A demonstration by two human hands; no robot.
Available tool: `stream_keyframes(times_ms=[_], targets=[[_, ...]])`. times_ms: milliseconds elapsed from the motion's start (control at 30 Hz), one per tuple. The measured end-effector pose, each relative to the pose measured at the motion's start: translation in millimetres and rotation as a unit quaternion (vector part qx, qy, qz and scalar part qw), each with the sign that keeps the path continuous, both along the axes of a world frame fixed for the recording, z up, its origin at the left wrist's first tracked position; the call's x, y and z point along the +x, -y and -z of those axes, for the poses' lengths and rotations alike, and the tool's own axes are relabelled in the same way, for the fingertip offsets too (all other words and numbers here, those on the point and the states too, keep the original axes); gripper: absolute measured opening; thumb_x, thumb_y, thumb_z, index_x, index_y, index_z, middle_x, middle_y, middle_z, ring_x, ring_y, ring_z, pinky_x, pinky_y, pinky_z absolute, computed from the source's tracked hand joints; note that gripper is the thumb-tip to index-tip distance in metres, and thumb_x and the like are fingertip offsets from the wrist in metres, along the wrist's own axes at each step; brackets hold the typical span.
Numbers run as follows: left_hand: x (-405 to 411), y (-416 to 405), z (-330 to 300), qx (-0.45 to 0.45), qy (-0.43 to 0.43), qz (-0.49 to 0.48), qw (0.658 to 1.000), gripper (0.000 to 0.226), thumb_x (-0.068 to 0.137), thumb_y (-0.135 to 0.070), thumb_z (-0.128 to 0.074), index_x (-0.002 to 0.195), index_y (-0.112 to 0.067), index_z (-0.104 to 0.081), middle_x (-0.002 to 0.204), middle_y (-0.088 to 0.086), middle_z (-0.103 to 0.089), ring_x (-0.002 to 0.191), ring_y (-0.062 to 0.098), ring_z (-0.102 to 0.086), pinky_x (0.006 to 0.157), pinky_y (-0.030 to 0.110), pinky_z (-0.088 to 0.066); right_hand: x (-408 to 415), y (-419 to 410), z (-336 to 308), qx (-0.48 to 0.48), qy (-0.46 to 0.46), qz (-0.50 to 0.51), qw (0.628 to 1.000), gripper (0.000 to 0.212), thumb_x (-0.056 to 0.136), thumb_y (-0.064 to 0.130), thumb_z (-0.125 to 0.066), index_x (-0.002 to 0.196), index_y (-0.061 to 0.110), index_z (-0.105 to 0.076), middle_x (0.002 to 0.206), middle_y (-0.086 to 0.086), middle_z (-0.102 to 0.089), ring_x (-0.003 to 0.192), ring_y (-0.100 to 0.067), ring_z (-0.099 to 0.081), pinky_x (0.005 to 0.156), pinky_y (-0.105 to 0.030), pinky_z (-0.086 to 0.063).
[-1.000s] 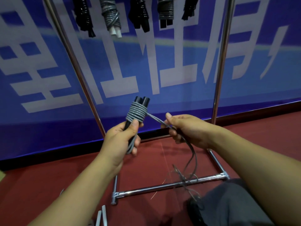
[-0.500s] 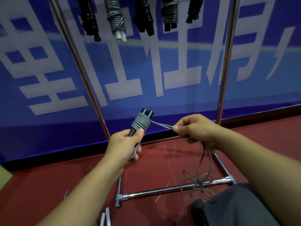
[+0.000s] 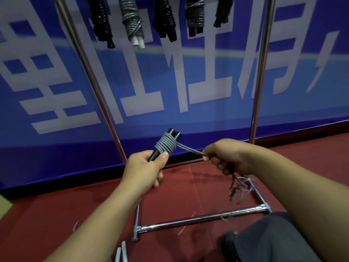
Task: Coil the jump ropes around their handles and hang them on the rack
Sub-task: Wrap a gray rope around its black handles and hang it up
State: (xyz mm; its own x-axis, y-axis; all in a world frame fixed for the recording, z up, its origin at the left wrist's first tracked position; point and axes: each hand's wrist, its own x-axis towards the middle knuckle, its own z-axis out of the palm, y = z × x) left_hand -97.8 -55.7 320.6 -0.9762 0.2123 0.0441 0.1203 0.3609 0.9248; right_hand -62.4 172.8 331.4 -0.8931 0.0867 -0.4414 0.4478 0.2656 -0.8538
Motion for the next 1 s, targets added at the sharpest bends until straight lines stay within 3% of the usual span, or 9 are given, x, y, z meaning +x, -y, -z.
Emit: stream_keyframes(times_ms=[200, 300, 367, 500, 567, 700, 833, 1000], targets=[[-6.5, 6.1, 2.4, -0.082, -0.078, -0.013, 0.993, 0.026, 0.094, -0.034, -0.066, 0.077, -0.015, -0.068, 0.049, -0.002, -0.056, 0.041, 0.015, -0.051, 0.054, 0.033, -0.048, 8.8, 0.3, -6.2, -0.033, -0.065, -0.074, 0.995, 0.040, 0.100, 0.047, -0.052, 0.075, 0.016, -0.056, 0.058, 0.003, -0.026, 0.051, -0.012, -0.020, 0.052, -0.027, -0.020], [-10.7, 9.7, 5.1, -0.143, -0.119, -0.023, 0.982, 0.025, 0.091, -0.043, -0.066, 0.078, -0.021, -0.068, 0.054, -0.001, -0.061, 0.056, 0.021, -0.062, 0.065, 0.041, -0.055, 11.6, 2.3, -2.5, -0.031, -0.090, -0.117, 0.989, 0.043, 0.095, 0.038, -0.065, 0.063, 0.023, -0.041, 0.059, 0.002, -0.027, 0.054, -0.014, -0.020, 0.054, -0.032, -0.016], [-12.1, 11.2, 6.3, -0.176, -0.120, -0.029, 0.977, 0.023, 0.089, -0.050, -0.065, 0.082, -0.028, -0.067, 0.058, -0.003, -0.064, 0.065, 0.023, -0.066, 0.070, 0.043, -0.058, 11.5, 4.1, 1.0, -0.032, -0.096, -0.125, 0.987, 0.044, 0.097, 0.034, -0.063, 0.058, 0.023, -0.045, 0.057, 0.002, -0.031, 0.053, -0.014, -0.023, 0.054, -0.031, -0.018], [-10.8, 10.4, 5.7, -0.212, -0.114, -0.039, 0.970, 0.023, 0.088, -0.055, -0.062, 0.085, -0.033, -0.066, 0.062, -0.005, -0.067, 0.070, 0.022, -0.068, 0.074, 0.043, -0.058, 11.3, 9.5, 2.8, 0.030, -0.105, -0.094, 0.990, 0.040, 0.100, 0.037, -0.059, 0.070, 0.014, -0.072, 0.059, 0.002, -0.042, 0.051, -0.013, -0.038, 0.051, -0.027, -0.040], [-10.1, 9.4, 4.9, -0.229, -0.111, -0.050, 0.966, 0.025, 0.089, -0.055, -0.062, 0.083, -0.031, -0.065, 0.064, -0.006, -0.067, 0.070, 0.022, -0.068, 0.074, 0.043, -0.058, 9.6, 10.0, 4.6, 0.058, -0.116, -0.064, 0.989, 0.034, 0.100, 0.033, -0.059, 0.081, 0.012, -0.077, 0.062, 0.000, -0.045, 0.054, -0.015, -0.042, 0.054, -0.028, -0.042], [-10.7, 8.0, 4.4, -0.243, -0.106, -0.058, 0.962, 0.024, 0.089, -0.055, -0.062, 0.083, -0.032, -0.065, 0.065, -0.006, -0.068, 0.071, 0.021, -0.068, 0.075, 0.042, -0.058, 6.9, 4.7, 6.2, 0.078, -0.122, -0.029, 0.989, 0.019, 0.101, 0.023, -0.058, 0.090, 0.011, -0.068, 0.060, -0.003, -0.057, 0.046, -0.011, -0.045, 0.048, -0.025, -0.039], [-11.1, 8.0, 5.0, -0.255, -0.109, -0.060, 0.959, 0.025, 0.089, -0.055, -0.061, 0.083, -0.031, -0.065, 0.066, -0.006, -0.068, 0.072, 0.020, -0.068, 0.074, 0.042, -0.058, 8.9, 0.3, 5.3, 0.127, -0.080, -0.028, 0.988, 0.034, 0.097, 0.037, -0.064, 0.080, 0.008, -0.066, 0.064, -0.008, -0.063, 0.054, -0.019, -0.051, 0.050, -0.024, -0.043], [-12.8, 9.5, 6.3, -0.272, -0.112, -0.071, 0.953, 0.027, 0.090, -0.056, -0.060, 0.082, -0.030, -0.064, 0.067, -0.006, -0.068, 0.073, 0.019, -0.067, 0.075, 0.042, -0.058, 7.7, 1.0, 5.9, 0.143, -0.100, 0.005, 0.985, 0.041, 0.098, 0.043, -0.059, 0.071, 0.013, -0.068, 0.069, -0.007, -0.051, 0.061, -0.019, -0.045, 0.062, -0.031, -0.045]])
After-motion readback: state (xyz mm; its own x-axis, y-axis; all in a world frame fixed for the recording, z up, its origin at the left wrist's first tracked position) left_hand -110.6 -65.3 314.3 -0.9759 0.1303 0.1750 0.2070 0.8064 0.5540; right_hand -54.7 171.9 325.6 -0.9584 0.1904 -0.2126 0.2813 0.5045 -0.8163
